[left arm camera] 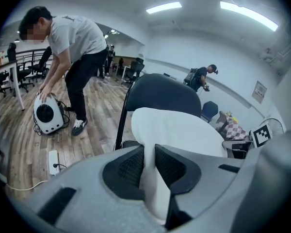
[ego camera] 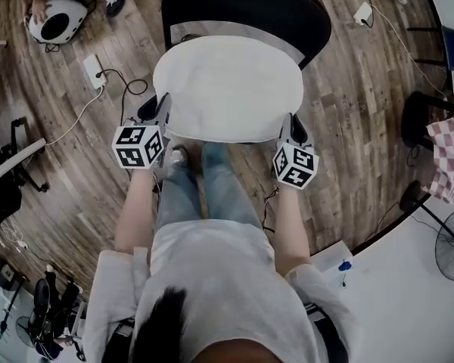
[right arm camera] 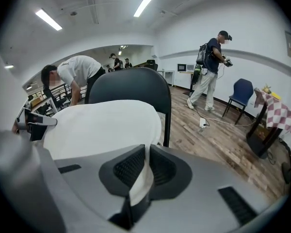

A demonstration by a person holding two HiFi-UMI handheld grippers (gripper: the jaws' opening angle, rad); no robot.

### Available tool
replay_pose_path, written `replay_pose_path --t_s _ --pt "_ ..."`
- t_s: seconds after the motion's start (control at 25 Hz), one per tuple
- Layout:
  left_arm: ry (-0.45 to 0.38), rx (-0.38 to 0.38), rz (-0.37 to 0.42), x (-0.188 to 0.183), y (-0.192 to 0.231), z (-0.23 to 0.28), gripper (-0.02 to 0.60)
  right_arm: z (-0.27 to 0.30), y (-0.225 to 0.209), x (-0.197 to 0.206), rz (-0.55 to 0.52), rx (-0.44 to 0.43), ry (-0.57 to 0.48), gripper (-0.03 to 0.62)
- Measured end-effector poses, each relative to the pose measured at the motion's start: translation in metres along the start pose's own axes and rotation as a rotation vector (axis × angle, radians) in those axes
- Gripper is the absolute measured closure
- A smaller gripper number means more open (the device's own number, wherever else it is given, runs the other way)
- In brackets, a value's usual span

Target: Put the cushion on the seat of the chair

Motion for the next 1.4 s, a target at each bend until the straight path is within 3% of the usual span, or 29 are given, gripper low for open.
replay_pose_path --t_s 0.6,0.92,1.4 --pt "0.142 -0.050 0.015 0.060 0.027 0.063 0.518 0.072 -0.006 0.069 0.005 -0.023 0.151 0.560" --pt "0.198 -0.055 0.043 0.084 0.041 0.095 0.518 0.098 -0.008 0.101 -0.003 -0.033 0.195 0.560" --pt "0.252 -0.083 0.016 0.120 0.062 0.126 0.518 0.136 -0.007 0.135 -0.017 -0.048 0.248 0.560"
Point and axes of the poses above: the fingertips, and each gripper's own axes: z forward along the fingers, y to its left, x out of its underside, the point moved 9 cm from there along -z, backward along the fingers, and after that the axes turned 5 degrees about x, right-handed, at the moved point
